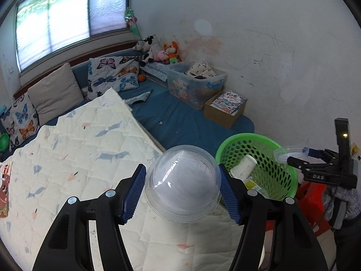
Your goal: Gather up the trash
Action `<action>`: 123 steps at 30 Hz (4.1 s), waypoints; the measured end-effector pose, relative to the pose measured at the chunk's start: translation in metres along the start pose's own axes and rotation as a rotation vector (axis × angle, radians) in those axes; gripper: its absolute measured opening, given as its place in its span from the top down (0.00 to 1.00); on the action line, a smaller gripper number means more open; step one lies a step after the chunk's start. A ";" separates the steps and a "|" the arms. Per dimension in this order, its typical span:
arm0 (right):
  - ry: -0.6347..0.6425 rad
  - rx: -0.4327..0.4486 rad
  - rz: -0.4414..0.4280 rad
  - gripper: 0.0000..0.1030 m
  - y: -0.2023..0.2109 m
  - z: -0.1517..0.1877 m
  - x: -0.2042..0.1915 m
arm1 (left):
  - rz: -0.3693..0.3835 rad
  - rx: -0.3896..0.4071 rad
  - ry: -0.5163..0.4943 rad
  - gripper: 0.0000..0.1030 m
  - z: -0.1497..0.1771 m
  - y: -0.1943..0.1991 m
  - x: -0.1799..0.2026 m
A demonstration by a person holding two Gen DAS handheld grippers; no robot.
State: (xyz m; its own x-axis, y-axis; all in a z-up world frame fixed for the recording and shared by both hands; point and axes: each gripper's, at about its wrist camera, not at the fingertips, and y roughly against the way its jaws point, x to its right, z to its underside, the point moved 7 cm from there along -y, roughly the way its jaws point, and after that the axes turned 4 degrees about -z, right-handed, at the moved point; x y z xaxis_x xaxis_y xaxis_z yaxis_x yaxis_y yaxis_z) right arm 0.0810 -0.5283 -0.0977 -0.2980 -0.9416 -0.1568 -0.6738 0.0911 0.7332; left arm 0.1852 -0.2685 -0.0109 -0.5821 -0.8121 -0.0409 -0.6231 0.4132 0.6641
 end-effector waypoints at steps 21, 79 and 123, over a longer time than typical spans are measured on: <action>-0.017 0.062 -0.038 0.13 0.035 0.009 0.007 | 0.073 -0.038 -0.087 0.40 -0.014 -0.027 0.070; 0.092 0.146 -0.193 0.08 0.085 0.042 -0.093 | -0.103 0.035 0.002 0.07 0.012 0.026 0.009; 0.243 0.168 -0.265 0.04 0.105 0.048 -0.198 | -0.361 0.091 0.252 0.07 0.113 0.137 -0.104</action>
State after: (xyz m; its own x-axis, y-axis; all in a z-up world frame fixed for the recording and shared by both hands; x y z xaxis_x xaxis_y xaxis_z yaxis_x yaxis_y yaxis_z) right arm 0.0363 -0.3167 -0.0215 0.0558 -0.9871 -0.1500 -0.8134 -0.1320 0.5665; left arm 0.1016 -0.0808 -0.0002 -0.1806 -0.9813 -0.0671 -0.8129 0.1106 0.5718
